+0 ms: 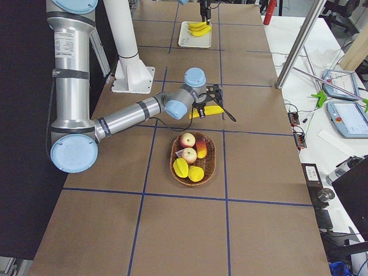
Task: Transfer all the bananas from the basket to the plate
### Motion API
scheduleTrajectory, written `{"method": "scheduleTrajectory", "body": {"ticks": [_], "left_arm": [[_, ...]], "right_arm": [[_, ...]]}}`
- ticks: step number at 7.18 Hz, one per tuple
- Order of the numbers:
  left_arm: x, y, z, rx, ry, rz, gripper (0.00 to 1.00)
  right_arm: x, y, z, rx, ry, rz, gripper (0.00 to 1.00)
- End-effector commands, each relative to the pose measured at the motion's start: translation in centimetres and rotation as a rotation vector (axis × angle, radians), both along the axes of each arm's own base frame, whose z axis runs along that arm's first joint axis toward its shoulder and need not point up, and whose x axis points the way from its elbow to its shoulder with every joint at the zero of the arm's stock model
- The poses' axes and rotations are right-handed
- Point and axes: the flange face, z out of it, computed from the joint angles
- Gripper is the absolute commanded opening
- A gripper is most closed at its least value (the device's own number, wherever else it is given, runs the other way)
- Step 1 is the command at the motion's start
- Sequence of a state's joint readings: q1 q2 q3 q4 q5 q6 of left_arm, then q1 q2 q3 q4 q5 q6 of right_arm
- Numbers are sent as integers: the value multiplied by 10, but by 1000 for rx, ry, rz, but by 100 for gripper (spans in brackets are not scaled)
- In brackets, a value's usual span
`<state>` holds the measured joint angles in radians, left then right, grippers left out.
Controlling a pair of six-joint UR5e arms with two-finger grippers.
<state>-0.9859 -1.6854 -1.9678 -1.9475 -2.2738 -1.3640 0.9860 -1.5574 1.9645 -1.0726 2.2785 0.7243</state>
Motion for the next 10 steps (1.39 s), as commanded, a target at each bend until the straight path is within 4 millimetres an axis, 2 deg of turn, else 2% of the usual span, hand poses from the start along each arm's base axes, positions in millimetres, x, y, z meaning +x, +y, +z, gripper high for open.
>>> {"method": "scheduleTrajectory", "body": {"ticks": [1,2,4,5,6,7,8,9,10], "left_arm": [[33,-8,-63,-34,90,-25,100],[64,-5,-89,-56,119,-19,100],[117,11,-139,49,138,-36,100],[122,12,-162,54,175,-38,100],[131,16,-179,20,212,-46,100],[137,16,-195,-19,259,-68,100],[152,8,-204,-73,296,-99,100],[177,10,-217,-80,355,-142,100],[194,19,-220,-74,414,-200,100]], "right_arm": [[-69,-25,-70,131,-64,-59,0],[-90,-21,-81,149,-63,-59,0],[-148,-22,-144,214,-122,-87,0],[-176,-13,-169,188,-149,-60,0],[-196,0,-181,192,-170,-45,0],[-207,11,-190,188,-225,-44,0],[-221,27,-196,155,-279,-18,0],[-236,41,-208,147,-315,-5,0],[-243,49,-215,115,-334,-5,0]]}}
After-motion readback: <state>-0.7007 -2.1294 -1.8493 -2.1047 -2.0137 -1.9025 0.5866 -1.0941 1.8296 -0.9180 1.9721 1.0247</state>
